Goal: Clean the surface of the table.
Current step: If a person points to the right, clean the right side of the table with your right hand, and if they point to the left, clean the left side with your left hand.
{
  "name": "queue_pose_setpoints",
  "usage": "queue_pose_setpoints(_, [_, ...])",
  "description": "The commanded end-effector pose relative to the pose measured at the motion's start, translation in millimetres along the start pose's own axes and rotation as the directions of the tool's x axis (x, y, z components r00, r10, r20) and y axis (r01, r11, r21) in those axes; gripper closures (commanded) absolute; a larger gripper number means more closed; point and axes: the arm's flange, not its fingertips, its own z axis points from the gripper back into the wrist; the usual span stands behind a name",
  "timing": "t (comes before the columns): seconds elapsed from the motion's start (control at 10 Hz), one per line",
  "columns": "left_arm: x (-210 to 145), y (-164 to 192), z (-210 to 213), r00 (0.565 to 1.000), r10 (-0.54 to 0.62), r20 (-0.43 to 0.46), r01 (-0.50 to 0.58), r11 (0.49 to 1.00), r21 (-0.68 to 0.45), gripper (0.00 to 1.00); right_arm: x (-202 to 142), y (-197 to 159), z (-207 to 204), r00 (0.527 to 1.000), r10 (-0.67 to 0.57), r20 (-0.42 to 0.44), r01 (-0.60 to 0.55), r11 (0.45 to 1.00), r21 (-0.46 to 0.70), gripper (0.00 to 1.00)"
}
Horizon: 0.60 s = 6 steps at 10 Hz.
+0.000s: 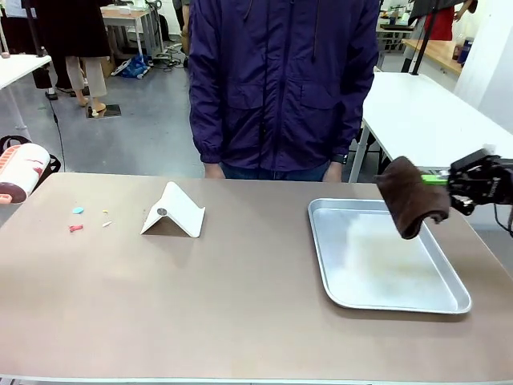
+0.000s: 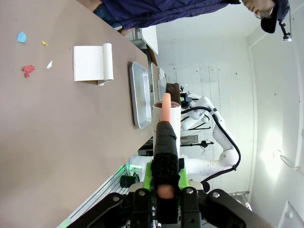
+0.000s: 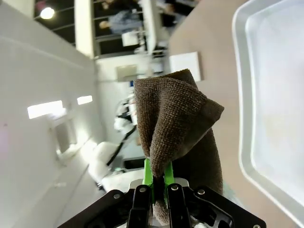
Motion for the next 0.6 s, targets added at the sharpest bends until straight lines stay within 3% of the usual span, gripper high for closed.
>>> queue_pose_setpoints(0.0, [-3.0, -0.6, 1.5, 1.0, -0.018, -0.003, 0.018, 1.0, -0.006, 1.0, -5.3, 4.8, 31.1, 0.998, 0.008, 0.059, -0.012, 0.998, 0.065, 0.9])
queue_pose_setpoints(0.2, [-3.0, -0.6, 1.5, 1.0, -0.018, -0.003, 0.018, 1.0, -0.006, 1.0, -29.8, 13.8, 68.0, 0.984, 0.056, 0.167, -0.063, 0.997, 0.039, 0.9])
queue_pose_setpoints(0.5, [-3.0, -0.6, 1.5, 1.0, -0.018, -0.003, 0.018, 1.0, -0.006, 1.0, -60.0, 11.1, 116.6, 0.965, 0.076, 0.249, -0.106, 0.988, 0.112, 0.9])
